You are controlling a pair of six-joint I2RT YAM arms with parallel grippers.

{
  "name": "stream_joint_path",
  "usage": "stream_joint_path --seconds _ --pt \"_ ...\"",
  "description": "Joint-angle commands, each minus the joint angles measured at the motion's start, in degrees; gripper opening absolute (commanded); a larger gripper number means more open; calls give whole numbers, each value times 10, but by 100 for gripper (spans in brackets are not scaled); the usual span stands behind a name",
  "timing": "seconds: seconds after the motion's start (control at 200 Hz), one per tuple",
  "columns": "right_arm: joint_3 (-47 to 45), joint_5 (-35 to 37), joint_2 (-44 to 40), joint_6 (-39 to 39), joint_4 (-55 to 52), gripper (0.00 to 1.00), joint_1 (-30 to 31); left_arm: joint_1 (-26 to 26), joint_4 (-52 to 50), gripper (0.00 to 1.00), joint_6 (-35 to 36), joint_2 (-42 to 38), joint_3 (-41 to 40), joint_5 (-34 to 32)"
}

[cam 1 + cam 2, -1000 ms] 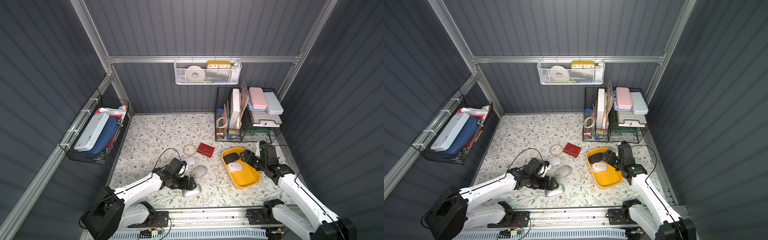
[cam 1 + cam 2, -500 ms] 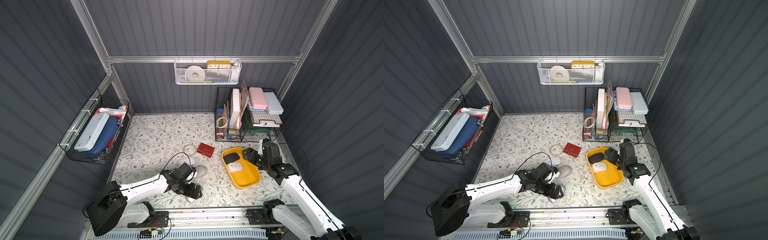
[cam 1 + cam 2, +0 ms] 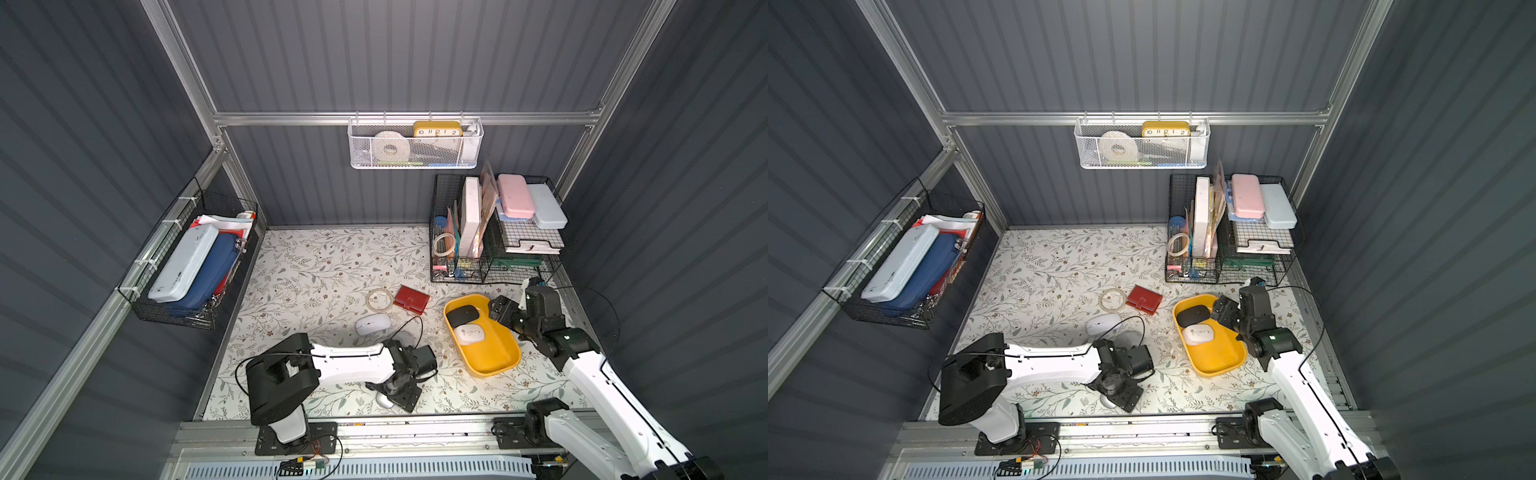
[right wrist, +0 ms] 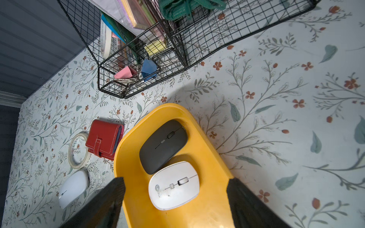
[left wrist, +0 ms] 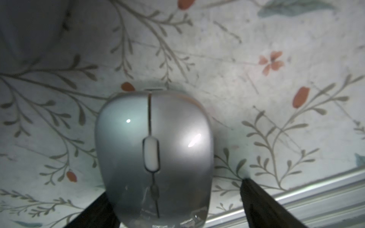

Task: Put the mouse in the storage box
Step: Pick up the mouse from the center of the board.

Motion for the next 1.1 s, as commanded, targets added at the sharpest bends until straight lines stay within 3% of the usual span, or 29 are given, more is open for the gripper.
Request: stream_joint_path --seconds 0.0,0.3,0.375,0.44,0.53,0.725,0.801,0.871,0.956,1.096 --pt "9 11 -8 -11 -2 87 -1 -9 -73 85 -16 45 20 -48" --pt "0 2 -13 -8 3 86 -1 -11 -66 69 -34 42 17 -58" --pt "-5 -8 -11 -5 9 86 -1 -11 -59 61 -40 29 11 -58" --pt "-5 -19 -10 -1 9 84 -1 -11 -50 47 -43 15 10 -60" --pt "2 -32 -18 15 7 84 -2 -11 -13 41 -41 -24 -3 -50" --pt "12 -124 -15 72 28 82 -1 -11 83 40 -3 -159 -38 -51" --pt "25 -233 -6 116 41 80 0 -12 122 40 30 -210 -50 -49" --pt "12 -305 -5 187 123 78 10 -12 153 39 65 -254 -64 -48" --pt "18 -308 -2 231 177 78 54 -11 185 40 107 -302 -82 -57" --pt "95 -279 45 180 116 78 148 -10 215 41 157 -362 -101 -75"
